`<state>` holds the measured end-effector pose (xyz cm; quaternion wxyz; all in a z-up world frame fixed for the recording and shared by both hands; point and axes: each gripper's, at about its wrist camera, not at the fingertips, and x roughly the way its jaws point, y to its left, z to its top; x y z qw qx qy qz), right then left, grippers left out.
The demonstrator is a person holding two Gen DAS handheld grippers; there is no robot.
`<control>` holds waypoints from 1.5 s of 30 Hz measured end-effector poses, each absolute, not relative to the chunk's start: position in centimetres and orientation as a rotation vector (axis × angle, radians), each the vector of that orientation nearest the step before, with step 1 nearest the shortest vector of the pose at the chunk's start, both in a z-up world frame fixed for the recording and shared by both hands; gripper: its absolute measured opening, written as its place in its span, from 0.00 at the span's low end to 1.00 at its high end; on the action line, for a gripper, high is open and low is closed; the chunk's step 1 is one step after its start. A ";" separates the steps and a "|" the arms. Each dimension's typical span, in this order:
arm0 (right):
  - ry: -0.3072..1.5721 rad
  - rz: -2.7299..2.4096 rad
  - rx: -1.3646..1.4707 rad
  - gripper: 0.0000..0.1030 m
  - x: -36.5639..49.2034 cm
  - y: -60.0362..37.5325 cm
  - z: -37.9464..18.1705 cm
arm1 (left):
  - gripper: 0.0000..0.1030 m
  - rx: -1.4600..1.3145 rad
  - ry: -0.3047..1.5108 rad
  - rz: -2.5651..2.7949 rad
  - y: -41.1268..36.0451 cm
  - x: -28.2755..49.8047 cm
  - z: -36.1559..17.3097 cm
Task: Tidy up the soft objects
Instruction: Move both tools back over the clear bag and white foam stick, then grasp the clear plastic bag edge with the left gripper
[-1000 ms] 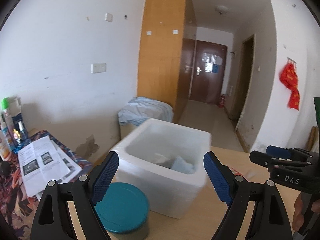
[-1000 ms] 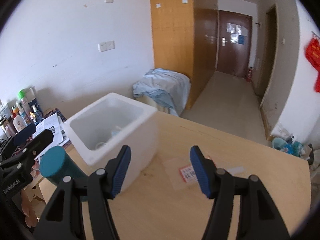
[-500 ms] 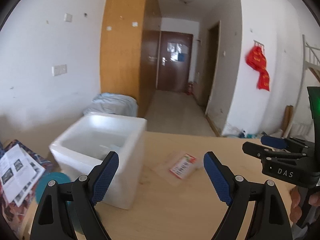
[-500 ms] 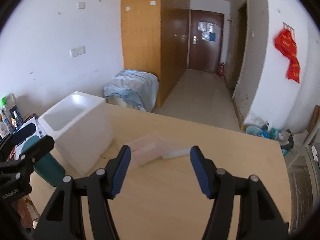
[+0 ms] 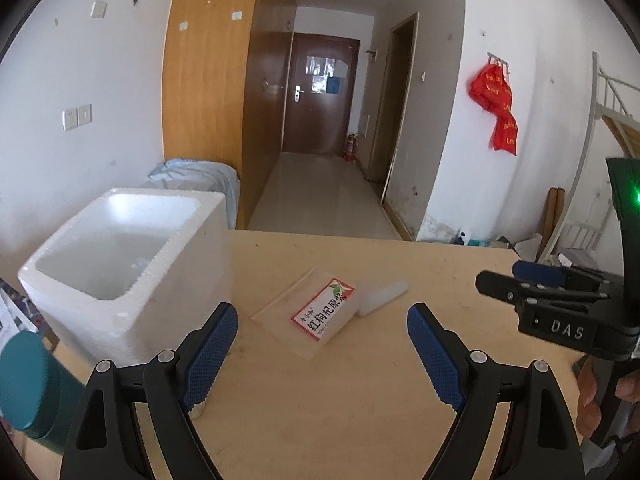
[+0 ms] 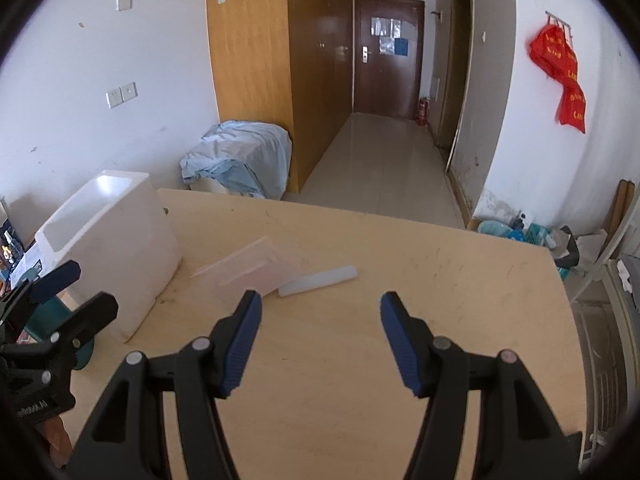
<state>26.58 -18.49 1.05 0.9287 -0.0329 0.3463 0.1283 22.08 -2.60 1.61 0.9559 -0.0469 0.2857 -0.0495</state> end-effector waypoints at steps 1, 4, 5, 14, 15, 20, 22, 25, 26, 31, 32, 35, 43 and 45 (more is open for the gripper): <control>0.715 0.262 -0.063 0.64 26.9 -18.5 0.7 | 0.85 -0.094 0.580 -0.097 -2.6 22.4 1.4; 0.724 0.266 -0.052 0.64 27.2 -18.9 0.2 | 0.85 -0.079 0.594 -0.099 -2.9 23.1 0.7; 0.726 0.267 -0.050 0.64 27.4 -19.0 0.1 | 0.85 -0.076 0.596 -0.097 -3.0 23.3 0.5; 0.745 0.260 -0.052 0.64 28.5 -19.3 -1.1 | 0.85 -0.046 0.615 -0.122 -4.0 25.1 -1.5; 0.748 0.258 -0.047 0.64 28.7 -19.5 -1.2 | 0.85 -0.038 0.619 -0.129 -4.1 25.4 -1.8; 0.766 0.258 -0.020 0.64 29.0 -20.3 -2.0 | 0.85 -0.004 0.619 -0.112 -4.7 26.7 -3.2; 0.776 0.262 -0.012 0.64 29.2 -20.4 -2.4 | 0.85 -0.012 0.626 -0.116 -4.6 27.3 -3.7; 0.788 0.263 -0.006 0.64 29.5 -20.4 -2.9 | 0.85 -0.020 0.652 -0.130 -4.7 28.1 -4.6; 0.793 0.263 -0.007 0.64 29.7 -20.3 -3.0 | 0.85 -0.019 0.658 -0.136 -4.8 28.3 -4.9; 0.803 0.265 -0.005 0.64 29.9 -20.4 -3.4 | 0.85 -0.002 0.682 -0.147 -5.2 29.3 -6.5; 0.803 0.265 -0.005 0.64 30.0 -20.4 -3.5 | 0.85 -0.007 0.697 -0.151 -5.2 29.7 -6.8; 0.808 0.266 -0.003 0.64 30.0 -20.5 -3.6 | 0.85 -0.014 0.721 -0.144 -4.9 30.3 -7.7; 0.810 0.273 -0.006 0.64 30.1 -20.2 -3.8 | 0.62 -0.002 0.725 -0.139 -4.6 30.5 -8.6; 0.809 0.274 -0.006 0.64 30.0 -20.2 -3.7 | 0.43 0.005 0.735 -0.131 -4.6 30.7 -8.9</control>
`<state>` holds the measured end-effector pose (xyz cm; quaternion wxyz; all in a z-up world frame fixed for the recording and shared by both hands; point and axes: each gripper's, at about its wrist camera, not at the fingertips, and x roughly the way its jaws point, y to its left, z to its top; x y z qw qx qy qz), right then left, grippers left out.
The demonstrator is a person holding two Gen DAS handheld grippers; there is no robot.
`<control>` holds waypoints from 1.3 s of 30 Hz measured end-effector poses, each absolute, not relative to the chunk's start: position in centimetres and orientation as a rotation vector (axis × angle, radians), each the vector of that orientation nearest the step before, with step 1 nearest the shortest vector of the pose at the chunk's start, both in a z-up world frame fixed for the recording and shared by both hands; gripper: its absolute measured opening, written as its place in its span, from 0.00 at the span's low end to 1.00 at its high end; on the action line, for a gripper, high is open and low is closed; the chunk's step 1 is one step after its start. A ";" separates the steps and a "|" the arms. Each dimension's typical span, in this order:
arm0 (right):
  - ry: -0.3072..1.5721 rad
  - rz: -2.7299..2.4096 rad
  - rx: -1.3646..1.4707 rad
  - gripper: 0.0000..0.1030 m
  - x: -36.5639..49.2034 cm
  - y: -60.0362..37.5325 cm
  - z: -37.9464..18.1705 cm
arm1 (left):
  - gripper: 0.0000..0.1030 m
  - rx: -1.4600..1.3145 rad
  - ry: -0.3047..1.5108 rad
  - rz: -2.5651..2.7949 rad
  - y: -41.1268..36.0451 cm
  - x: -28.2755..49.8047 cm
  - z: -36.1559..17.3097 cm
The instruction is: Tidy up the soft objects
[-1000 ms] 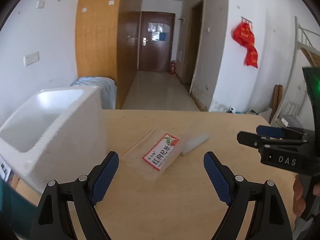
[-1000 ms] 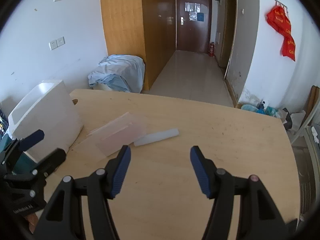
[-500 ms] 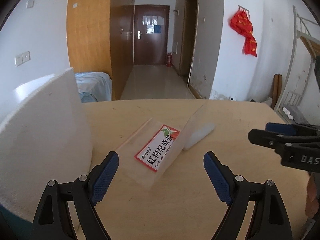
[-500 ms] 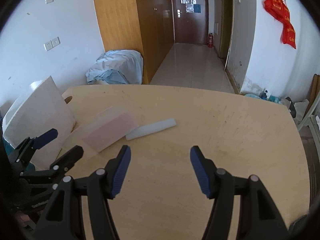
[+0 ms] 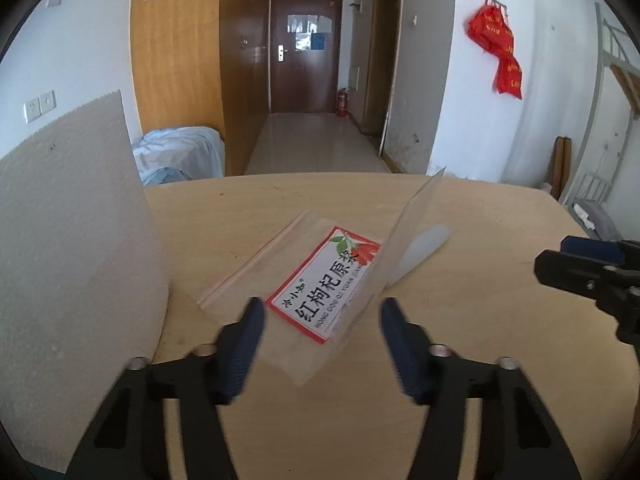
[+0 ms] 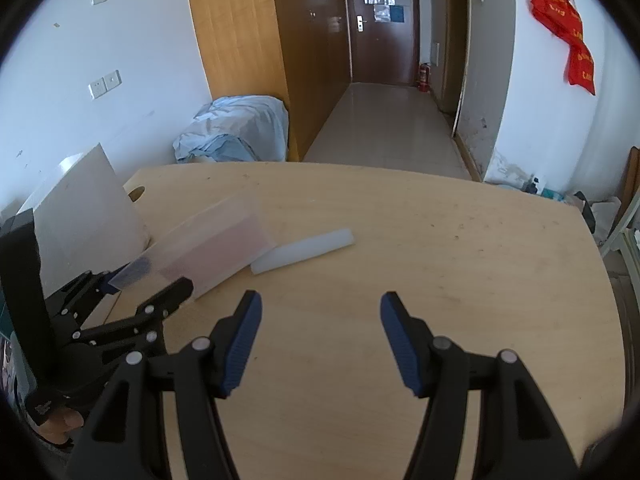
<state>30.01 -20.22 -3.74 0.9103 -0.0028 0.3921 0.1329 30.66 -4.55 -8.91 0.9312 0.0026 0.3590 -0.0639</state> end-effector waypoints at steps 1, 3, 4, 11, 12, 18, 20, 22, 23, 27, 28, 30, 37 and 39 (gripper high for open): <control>0.807 0.275 -0.004 0.64 30.0 -20.3 -3.7 | 0.37 -0.004 0.747 -0.140 -4.5 30.8 -9.0; 0.806 0.276 0.000 0.64 29.9 -20.3 -3.7 | 0.23 -0.016 0.770 -0.149 -4.2 31.0 -9.1; 0.806 0.275 0.000 0.64 29.9 -20.4 -3.7 | 0.20 -0.016 0.770 -0.145 -4.2 30.9 -9.1; 0.814 0.271 0.006 0.64 30.1 -20.5 -4.0 | 0.02 -0.025 0.709 -0.139 -3.8 29.5 -7.9; 0.814 0.271 0.007 0.64 30.1 -20.5 -3.9 | 0.02 -0.031 0.702 -0.145 -3.7 29.2 -7.6; 0.822 0.272 0.009 0.64 30.4 -20.2 -4.1 | 0.02 -0.035 0.661 -0.145 -3.4 28.0 -6.1; 0.829 0.270 0.012 0.64 30.7 -20.1 -4.2 | 0.02 -0.042 0.653 -0.149 -3.3 27.7 -5.8; 0.835 0.270 0.015 0.64 31.0 -20.0 -4.2 | 0.02 -0.045 0.647 -0.145 -3.2 27.5 -5.6; 0.838 0.269 0.017 0.64 31.2 -19.9 -4.2 | 0.02 -0.048 0.640 -0.143 -3.0 27.3 -5.4; 0.850 0.263 0.028 0.64 32.1 -19.7 -4.6 | 0.02 -0.062 0.595 -0.113 -2.2 26.6 -4.5; 0.855 0.260 0.027 0.64 32.2 -19.6 -4.7 | 0.02 -0.070 0.587 -0.106 -1.9 26.5 -4.4; 0.872 0.260 0.024 0.64 32.9 -19.1 -5.2 | 0.02 -0.076 0.574 -0.097 -1.6 26.5 -4.2; 0.915 0.255 -0.016 0.64 34.6 -16.8 -6.6 | 0.02 -0.083 0.586 -0.085 -1.3 26.9 -5.0; 0.931 0.238 -0.031 0.64 34.9 -16.3 -7.0 | 0.02 -0.084 0.594 -0.088 -1.3 27.0 -5.3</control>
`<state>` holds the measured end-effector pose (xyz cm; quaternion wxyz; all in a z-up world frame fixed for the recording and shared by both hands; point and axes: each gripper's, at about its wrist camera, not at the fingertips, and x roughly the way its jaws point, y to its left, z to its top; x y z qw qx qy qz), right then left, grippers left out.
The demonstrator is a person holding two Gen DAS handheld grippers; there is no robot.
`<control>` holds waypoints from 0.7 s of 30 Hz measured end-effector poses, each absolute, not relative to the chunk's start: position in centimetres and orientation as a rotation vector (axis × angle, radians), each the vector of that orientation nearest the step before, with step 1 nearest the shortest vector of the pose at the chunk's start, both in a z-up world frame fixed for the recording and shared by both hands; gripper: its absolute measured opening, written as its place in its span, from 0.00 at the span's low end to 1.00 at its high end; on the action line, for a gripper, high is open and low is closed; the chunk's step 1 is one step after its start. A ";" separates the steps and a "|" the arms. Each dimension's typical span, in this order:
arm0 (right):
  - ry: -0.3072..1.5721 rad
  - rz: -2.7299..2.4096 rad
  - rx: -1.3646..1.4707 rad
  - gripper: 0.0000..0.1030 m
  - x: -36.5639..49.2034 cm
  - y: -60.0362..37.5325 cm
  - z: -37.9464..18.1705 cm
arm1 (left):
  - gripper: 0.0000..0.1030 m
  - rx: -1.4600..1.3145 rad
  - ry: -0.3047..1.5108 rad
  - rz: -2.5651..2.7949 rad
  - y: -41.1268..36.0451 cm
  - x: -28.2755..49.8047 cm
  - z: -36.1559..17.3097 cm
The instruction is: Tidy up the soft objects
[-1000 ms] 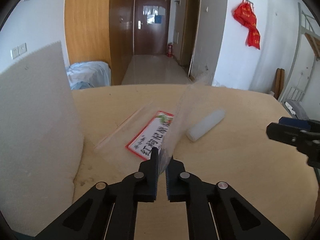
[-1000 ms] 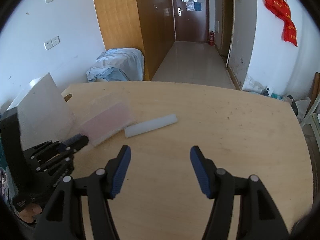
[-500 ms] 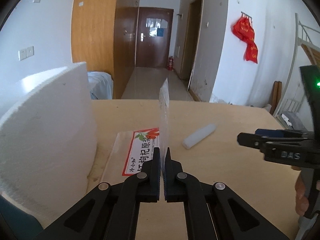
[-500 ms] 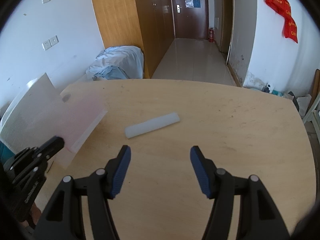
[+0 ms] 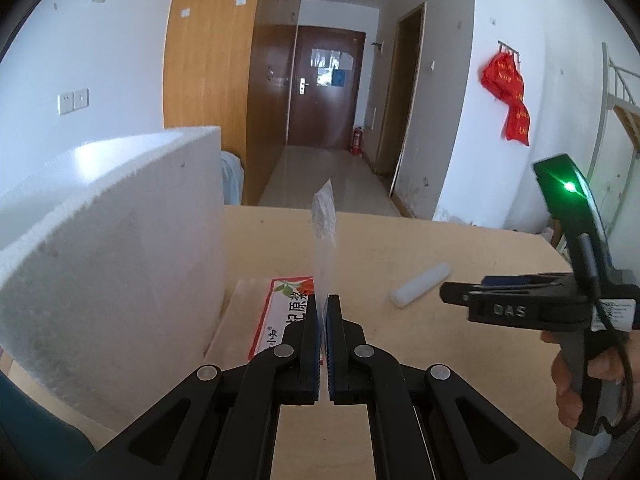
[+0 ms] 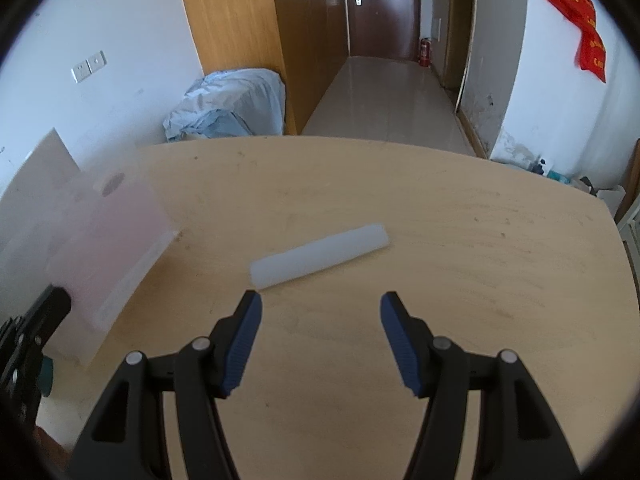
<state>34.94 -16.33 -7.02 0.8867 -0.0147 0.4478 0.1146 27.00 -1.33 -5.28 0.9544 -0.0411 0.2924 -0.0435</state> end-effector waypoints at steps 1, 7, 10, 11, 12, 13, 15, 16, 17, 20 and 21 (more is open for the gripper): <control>0.942 0.225 -0.034 0.64 35.1 -16.1 -7.2 | 0.02 -0.086 0.595 -0.093 -1.3 26.9 -5.4; 0.989 0.179 0.005 0.64 36.3 -16.7 -7.8 | 0.02 -0.083 0.589 -0.101 -0.9 26.5 -5.6; 1.019 0.132 -0.002 0.64 37.3 -17.0 -8.1 | 0.02 -0.100 0.597 -0.102 -0.5 26.6 -5.7; 1.022 0.121 -0.009 0.64 37.5 -16.9 -8.0 | 0.02 -0.104 0.596 -0.097 -0.3 26.6 -5.7; 1.024 0.112 -0.013 0.64 37.7 -16.9 -8.1 | 0.02 -0.105 0.595 -0.096 -0.2 26.5 -5.7; 1.024 0.107 -0.013 0.64 37.9 -16.8 -8.0 | 0.02 -0.106 0.595 -0.097 -0.2 26.5 -5.7; 1.026 0.101 -0.016 0.64 38.4 -16.6 -7.9 | 0.02 -0.104 0.589 -0.096 -0.2 26.3 -5.6; 1.028 0.098 -0.020 0.64 38.5 -16.4 -8.0 | 0.02 -0.100 0.585 -0.096 -0.3 26.3 -5.6; 1.030 0.089 -0.027 0.64 38.7 -16.2 -8.1 | 0.02 -0.100 0.581 -0.095 -0.3 26.1 -5.6; 1.035 0.070 -0.046 0.64 39.0 -15.8 -8.3 | 0.02 -0.106 0.578 -0.090 0.0 25.9 -5.7; 1.035 0.064 -0.048 0.64 39.1 -15.8 -8.3 | 0.02 -0.110 0.578 -0.087 0.1 25.9 -5.7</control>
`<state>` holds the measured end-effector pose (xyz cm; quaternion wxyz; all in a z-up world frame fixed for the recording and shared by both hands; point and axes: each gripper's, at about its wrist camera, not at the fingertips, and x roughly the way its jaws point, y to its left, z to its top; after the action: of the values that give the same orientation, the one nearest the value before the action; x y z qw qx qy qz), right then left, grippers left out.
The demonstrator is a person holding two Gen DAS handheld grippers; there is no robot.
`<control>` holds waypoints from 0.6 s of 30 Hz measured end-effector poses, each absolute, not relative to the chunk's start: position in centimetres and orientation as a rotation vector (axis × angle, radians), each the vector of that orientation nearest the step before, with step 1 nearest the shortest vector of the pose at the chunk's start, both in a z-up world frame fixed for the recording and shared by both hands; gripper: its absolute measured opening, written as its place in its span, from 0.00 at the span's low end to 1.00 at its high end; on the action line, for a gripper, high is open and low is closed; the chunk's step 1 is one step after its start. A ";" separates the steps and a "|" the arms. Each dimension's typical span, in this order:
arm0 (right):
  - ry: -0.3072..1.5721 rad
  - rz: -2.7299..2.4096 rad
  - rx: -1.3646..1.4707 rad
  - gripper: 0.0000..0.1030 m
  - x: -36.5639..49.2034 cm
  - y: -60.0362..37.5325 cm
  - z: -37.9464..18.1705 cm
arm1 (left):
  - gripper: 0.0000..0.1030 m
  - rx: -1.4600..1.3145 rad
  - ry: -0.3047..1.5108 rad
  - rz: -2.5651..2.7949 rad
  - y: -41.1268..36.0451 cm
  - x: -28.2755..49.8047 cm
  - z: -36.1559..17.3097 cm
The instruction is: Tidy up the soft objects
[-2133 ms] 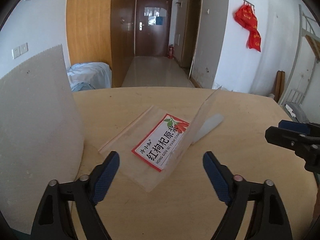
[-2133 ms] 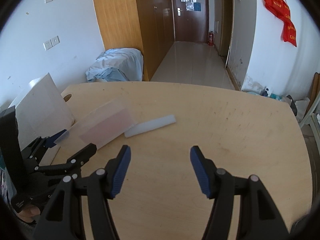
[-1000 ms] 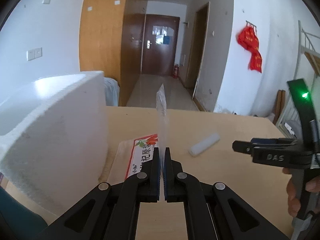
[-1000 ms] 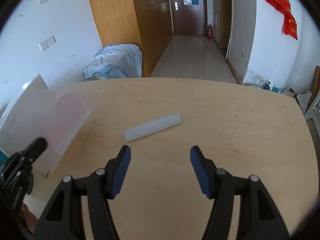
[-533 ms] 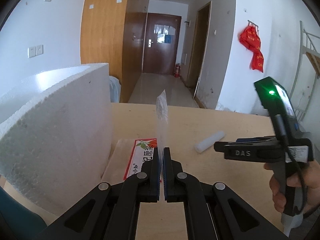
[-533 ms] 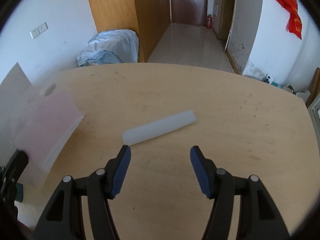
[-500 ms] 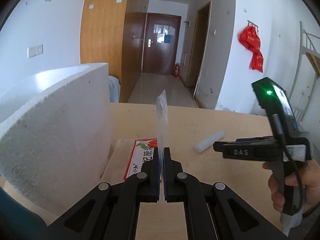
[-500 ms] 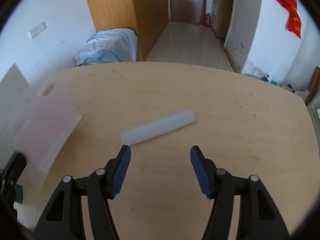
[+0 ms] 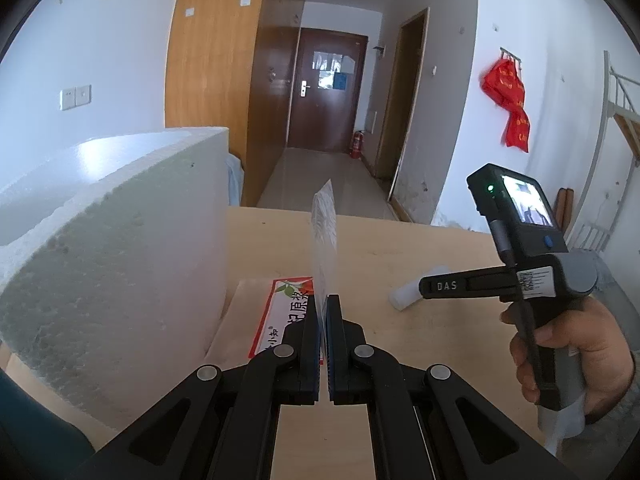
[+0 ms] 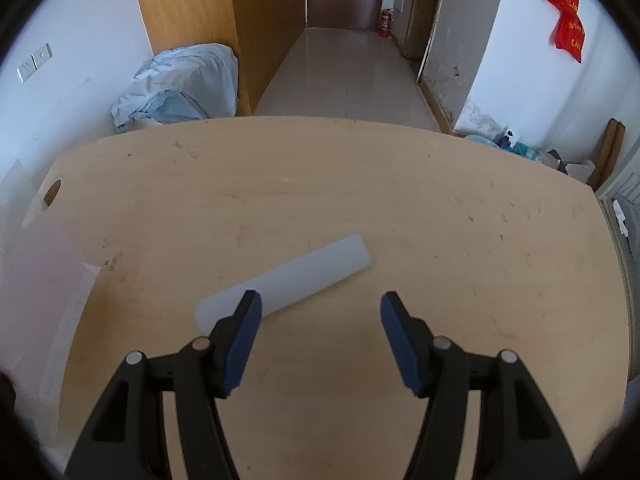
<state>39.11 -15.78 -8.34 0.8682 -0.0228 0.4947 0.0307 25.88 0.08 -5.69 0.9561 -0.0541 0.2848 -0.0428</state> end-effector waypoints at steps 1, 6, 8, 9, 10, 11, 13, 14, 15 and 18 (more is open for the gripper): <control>1.037 0.063 -0.041 0.64 39.2 -15.8 -8.3 | 0.02 -0.114 0.577 -0.084 0.2 25.9 -5.7; 1.057 0.051 -0.044 0.64 39.7 -15.3 -8.4 | 0.02 -0.128 0.571 -0.075 0.6 25.7 -5.5; 1.055 0.051 -0.016 0.64 40.1 -15.4 -8.2 | 0.02 -0.130 0.569 -0.077 0.6 25.7 -5.5; 1.061 0.050 -0.005 0.64 40.2 -15.5 -8.1 | 0.02 -0.128 0.568 -0.075 0.6 25.6 -5.5; 1.068 0.046 -0.010 0.64 40.3 -15.3 -8.2 | 0.02 -0.127 0.567 -0.074 0.5 25.6 -5.5; 1.077 0.037 -0.027 0.64 40.4 -15.2 -8.3 | 0.02 -0.126 0.566 -0.073 0.5 25.5 -5.6; 1.087 0.033 -0.037 0.65 40.5 -14.9 -8.5 | 0.02 -0.134 0.568 -0.071 0.6 25.5 -5.6; 1.085 0.032 -0.037 0.66 40.6 -14.9 -8.6 | 0.02 -0.137 0.568 -0.070 0.6 25.6 -5.5; 1.083 0.031 -0.035 0.66 40.6 -14.9 -8.6 | 0.02 -0.141 0.566 -0.069 0.7 25.5 -5.5; 1.078 0.034 -0.045 0.66 40.6 -14.7 -8.6 | 0.02 -0.145 0.555 -0.070 0.7 25.4 -5.3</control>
<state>40.56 -14.70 -8.59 0.8579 -0.0214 0.5131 0.0161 25.42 0.69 -5.27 0.9586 -0.0716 0.2734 -0.0345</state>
